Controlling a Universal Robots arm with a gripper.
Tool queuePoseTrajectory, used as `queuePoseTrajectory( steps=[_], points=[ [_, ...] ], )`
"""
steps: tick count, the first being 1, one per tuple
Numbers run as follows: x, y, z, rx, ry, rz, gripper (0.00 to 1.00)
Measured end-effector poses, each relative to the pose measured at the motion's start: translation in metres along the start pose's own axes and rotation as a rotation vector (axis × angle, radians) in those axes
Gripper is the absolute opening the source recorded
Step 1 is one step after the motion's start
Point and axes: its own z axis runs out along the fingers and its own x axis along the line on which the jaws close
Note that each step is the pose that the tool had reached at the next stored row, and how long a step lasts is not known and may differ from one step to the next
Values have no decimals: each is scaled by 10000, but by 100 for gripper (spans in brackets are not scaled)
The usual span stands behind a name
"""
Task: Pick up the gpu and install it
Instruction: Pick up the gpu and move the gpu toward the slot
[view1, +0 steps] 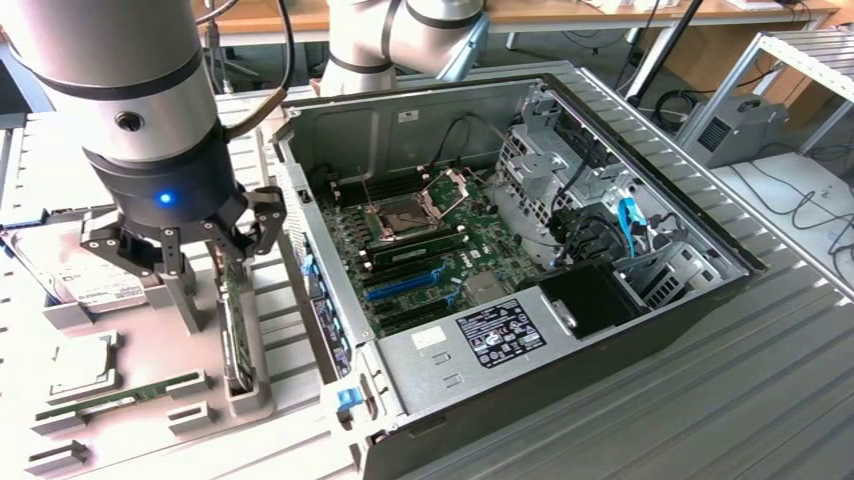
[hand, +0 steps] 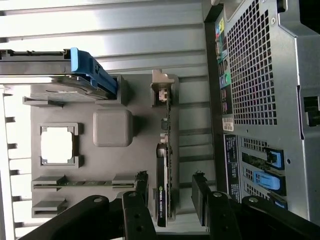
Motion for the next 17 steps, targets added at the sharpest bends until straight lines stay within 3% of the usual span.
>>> queuePoseTrajectory(
  steps=[17],
  points=[
    [5, -20, 81, -130, 8, 3, 48]
  ],
)
